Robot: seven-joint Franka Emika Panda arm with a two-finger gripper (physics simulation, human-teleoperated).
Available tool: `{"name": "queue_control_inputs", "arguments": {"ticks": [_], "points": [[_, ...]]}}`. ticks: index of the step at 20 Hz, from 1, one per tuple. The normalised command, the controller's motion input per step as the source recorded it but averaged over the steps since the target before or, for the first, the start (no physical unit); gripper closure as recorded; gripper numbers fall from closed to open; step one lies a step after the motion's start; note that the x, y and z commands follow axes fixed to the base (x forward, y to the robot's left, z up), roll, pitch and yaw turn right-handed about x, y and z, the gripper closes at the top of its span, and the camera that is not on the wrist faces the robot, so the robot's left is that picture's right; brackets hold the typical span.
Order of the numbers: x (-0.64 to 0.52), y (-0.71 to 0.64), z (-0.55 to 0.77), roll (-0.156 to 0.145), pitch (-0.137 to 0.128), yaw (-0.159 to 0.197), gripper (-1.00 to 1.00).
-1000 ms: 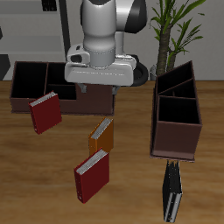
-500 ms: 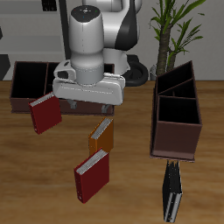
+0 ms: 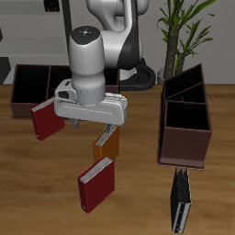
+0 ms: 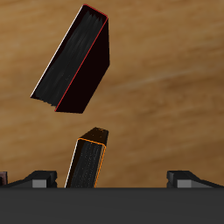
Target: Place the orange book into the back desk caddy's right compartment and place the left red book into the left desk caddy's back compartment and place the right red book into the left desk caddy's left compartment
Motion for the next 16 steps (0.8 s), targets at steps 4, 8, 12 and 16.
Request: {"name": "queue_control_inputs", "arguments": {"ticks": [4,8,12,16], "points": [[-0.01,-0.02,-0.17,0.003,-0.005,-0.032,-1.00],[-0.10,0.13,-0.25,-0.014,-0.072,-0.041,-1.00],[-0.09,0.23,0.00,-0.010,-0.066,-0.018,-1.00],[-0.02,0.17,-0.10,-0.003,-0.007,-0.036,-1.00]]}}
